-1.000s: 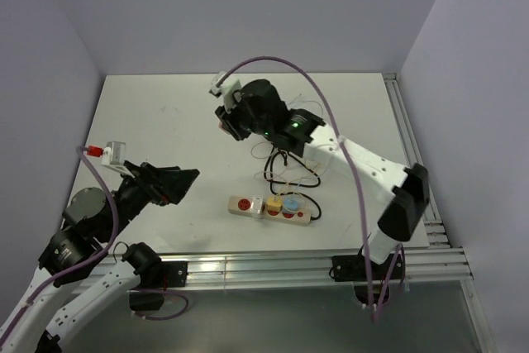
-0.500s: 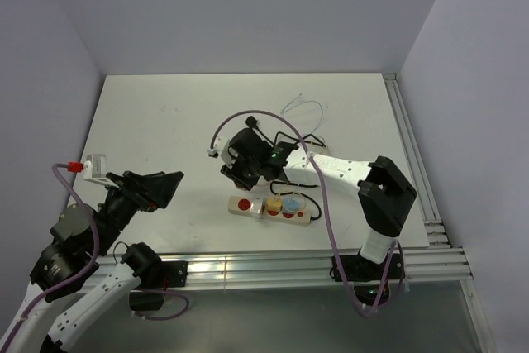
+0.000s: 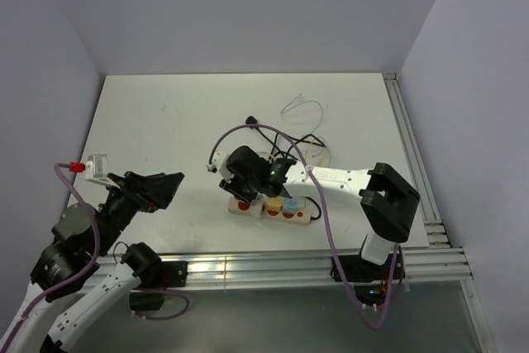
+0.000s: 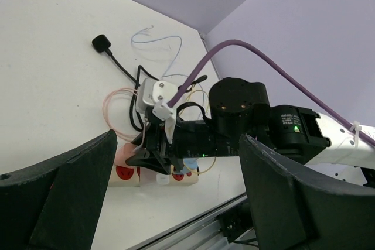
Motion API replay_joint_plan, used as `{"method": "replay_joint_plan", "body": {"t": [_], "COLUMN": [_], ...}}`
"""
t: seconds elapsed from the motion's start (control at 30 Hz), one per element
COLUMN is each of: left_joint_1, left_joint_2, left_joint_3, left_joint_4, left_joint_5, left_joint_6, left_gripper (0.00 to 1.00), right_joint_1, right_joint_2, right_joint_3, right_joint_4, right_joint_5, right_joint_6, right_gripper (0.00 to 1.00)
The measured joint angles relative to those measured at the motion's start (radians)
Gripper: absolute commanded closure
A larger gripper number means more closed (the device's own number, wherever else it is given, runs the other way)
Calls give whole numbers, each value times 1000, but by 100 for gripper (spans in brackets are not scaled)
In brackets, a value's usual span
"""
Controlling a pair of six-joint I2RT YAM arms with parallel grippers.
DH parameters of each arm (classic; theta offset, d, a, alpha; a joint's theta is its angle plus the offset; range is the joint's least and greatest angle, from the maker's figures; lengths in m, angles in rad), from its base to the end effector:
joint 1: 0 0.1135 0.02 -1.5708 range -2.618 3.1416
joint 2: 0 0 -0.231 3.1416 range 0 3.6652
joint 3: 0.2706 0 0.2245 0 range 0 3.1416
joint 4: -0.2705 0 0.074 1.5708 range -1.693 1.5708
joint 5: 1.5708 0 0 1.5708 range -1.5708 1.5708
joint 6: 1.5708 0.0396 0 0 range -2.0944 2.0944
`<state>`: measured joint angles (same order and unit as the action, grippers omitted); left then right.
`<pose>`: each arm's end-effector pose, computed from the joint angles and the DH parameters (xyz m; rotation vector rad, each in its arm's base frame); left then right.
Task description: Insert the plug
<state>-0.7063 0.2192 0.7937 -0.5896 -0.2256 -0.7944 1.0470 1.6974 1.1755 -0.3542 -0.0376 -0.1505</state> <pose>0.0484 -0.0297 0.3300 -0.2590 1.6554 -0.9806 0.1684 0.2946 0.1996 -1.4211 2.0527 0.4341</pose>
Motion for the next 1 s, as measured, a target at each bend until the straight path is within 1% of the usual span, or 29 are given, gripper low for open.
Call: {"method": "replay_joint_plan", "body": {"t": [0.13, 0.37, 0.7, 1.0], "left_joint_1": [0, 0, 0, 0], "left_joint_2": [0, 16, 23, 27], "left_joint_3": [-3, -10, -35, -38], "left_joint_4": [2, 9, 22, 27], "left_joint_5": [0, 11, 23, 27], "left_joint_6": [0, 0, -5, -12], "left_gripper": [10, 10, 10, 10], "right_joint_1": [0, 0, 1, 1], "right_joint_2": [-46, -69, -113, -117], "right_joint_3": [-66, -103, -141, -151], "right_joint_4": [52, 92, 80, 96], "right_joint_5": [29, 41, 20, 6], "right_joint_6": [30, 45, 46, 44], "right_gripper": [100, 100, 100, 100]}}
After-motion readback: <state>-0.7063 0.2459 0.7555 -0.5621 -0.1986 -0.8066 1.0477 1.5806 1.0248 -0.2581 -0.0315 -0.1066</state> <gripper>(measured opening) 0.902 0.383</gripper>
